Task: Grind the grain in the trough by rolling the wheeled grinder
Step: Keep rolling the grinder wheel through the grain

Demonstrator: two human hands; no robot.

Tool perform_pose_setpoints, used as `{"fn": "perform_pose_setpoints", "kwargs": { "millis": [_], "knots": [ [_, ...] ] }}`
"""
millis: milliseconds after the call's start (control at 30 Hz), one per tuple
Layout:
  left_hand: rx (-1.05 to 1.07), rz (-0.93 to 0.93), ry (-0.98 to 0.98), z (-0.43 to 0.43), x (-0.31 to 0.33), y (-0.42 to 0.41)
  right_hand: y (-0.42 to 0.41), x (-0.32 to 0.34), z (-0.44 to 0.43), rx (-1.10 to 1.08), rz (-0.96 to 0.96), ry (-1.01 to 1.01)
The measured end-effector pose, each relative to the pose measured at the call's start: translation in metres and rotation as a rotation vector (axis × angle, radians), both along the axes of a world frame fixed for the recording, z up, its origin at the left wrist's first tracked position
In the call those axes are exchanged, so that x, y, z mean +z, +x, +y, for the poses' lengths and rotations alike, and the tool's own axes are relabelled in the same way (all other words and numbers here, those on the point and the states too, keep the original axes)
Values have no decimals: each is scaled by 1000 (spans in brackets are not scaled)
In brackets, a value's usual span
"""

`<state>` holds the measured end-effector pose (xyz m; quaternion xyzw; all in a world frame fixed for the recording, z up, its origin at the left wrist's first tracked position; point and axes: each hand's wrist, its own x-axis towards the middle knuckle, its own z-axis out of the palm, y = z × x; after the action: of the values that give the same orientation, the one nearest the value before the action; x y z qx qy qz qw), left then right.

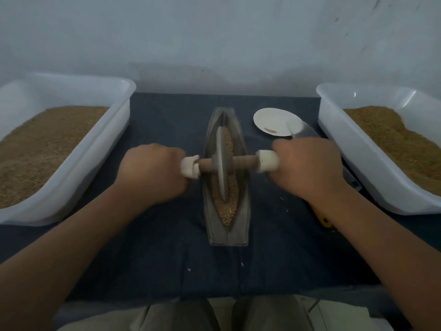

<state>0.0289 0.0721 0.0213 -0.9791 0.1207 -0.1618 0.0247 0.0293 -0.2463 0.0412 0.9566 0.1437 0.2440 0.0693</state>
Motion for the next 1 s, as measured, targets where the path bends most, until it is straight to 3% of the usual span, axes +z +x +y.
{"fn": "perform_pose_setpoints", "kwargs": {
  "millis": [133,267,400,533,700,1000],
  "knots": [
    [-19,-70,44,1,-2,-4,-6,-9,-6,-33,33,68],
    [65,-12,21,-18,17,60,53,-13,8,-148,-48,122],
    [92,20,-19,-26,25,89,95,0,20,-192,47,118],
    [51,49,6,-14,16,47,52,-1,8,-88,-32,62],
    [-75,-91,60,4,5,-10,-11,-10,-10,38,7,105],
    [39,-27,24,-25,28,92,77,-9,13,-185,58,177]
  ]
}}
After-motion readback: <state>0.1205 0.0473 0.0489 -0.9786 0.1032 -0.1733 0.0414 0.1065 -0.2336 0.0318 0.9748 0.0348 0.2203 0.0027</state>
